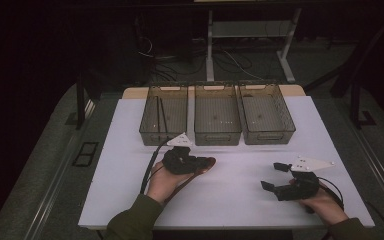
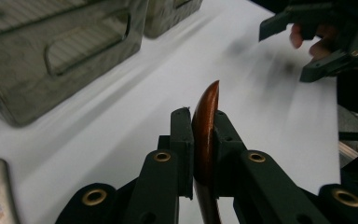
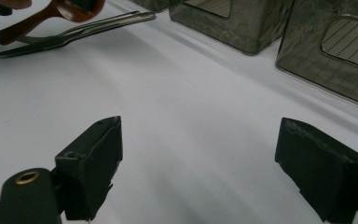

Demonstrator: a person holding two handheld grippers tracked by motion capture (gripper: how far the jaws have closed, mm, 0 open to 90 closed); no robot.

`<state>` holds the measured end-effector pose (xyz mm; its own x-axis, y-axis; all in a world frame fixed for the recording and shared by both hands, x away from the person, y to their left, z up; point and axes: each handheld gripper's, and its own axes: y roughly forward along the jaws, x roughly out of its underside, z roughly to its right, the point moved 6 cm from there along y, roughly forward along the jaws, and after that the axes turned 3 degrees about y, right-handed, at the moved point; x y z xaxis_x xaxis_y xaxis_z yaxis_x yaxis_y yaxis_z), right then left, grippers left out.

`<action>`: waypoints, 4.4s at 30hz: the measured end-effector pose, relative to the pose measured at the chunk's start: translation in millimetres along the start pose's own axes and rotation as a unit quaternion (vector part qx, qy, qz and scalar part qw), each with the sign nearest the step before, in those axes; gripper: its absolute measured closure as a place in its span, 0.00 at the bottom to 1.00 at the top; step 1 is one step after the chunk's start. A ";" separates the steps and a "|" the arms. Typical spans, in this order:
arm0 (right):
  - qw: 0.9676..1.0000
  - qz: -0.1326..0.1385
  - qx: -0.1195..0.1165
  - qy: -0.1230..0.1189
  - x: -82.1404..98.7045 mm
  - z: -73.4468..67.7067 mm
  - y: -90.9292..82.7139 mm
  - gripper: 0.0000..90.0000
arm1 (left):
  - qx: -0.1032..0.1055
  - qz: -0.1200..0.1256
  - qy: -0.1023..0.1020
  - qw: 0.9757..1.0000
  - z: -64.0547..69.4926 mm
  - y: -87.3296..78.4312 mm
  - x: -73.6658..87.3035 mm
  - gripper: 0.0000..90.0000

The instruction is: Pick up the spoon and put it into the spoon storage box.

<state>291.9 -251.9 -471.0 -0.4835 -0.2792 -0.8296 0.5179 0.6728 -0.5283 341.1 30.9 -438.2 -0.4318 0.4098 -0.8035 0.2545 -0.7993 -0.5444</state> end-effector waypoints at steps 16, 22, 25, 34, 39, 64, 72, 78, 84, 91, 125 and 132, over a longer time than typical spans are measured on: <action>1.000 -0.004 0.009 0.005 0.6 1.2 3.4 0.02 | 0.015 -0.001 0.044 0.999 -9.0 -6.8 -33.4 0.90; 1.000 -0.007 0.012 0.006 1.4 0.8 2.8 0.02 | 0.013 -0.004 0.057 0.998 -13.1 -10.4 -47.4 0.90; 1.000 -0.007 0.012 -0.001 1.7 1.5 3.9 0.02 | 0.016 -0.001 0.061 0.998 -15.0 -11.7 -56.1 0.90; 1.000 -0.008 0.012 0.001 1.9 1.7 3.9 0.02 | 0.008 0.012 0.073 0.997 -26.6 -9.6 -88.1 0.90; 1.000 -0.007 0.013 0.002 2.0 2.1 3.9 0.02 | 0.001 0.018 0.075 0.997 -31.9 -2.5 -104.5 0.90; 1.000 0.006 0.010 0.011 -0.7 2.9 0.3 0.02 | -0.046 0.038 0.081 0.995 -84.3 54.5 -173.9 0.90; 1.000 0.008 0.006 0.009 -0.9 3.1 0.2 0.02 | -0.069 0.029 0.073 0.995 -102.7 80.6 -178.3 0.90; 1.000 0.007 0.003 0.006 -1.0 2.0 0.1 0.02 | -0.095 0.000 0.076 0.993 -114.9 93.7 -170.9 0.89; 1.000 0.006 0.002 0.005 -0.9 1.2 1.0 0.02 | -0.096 -0.008 0.071 0.993 -116.9 100.5 -166.5 0.89; 1.000 0.007 0.002 0.004 -1.2 1.6 0.4 0.02 | -0.120 -0.011 0.074 0.990 -117.6 103.4 -166.4 0.76; 1.000 0.000 0.012 0.000 0.5 3.9 2.0 0.02 | -0.100 0.019 0.072 0.992 -57.8 4.7 -119.9 0.37; 1.000 -0.001 0.016 0.001 0.8 4.5 2.2 0.02 | -0.104 0.009 0.068 0.992 -42.4 -19.3 -87.3 0.37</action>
<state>295.8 -253.7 -473.6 -0.4866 -0.2796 -0.8277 0.5388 0.6497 -0.5362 410.6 29.2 -367.8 -0.3082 0.4628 -0.8312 0.4406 -0.7049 -0.5559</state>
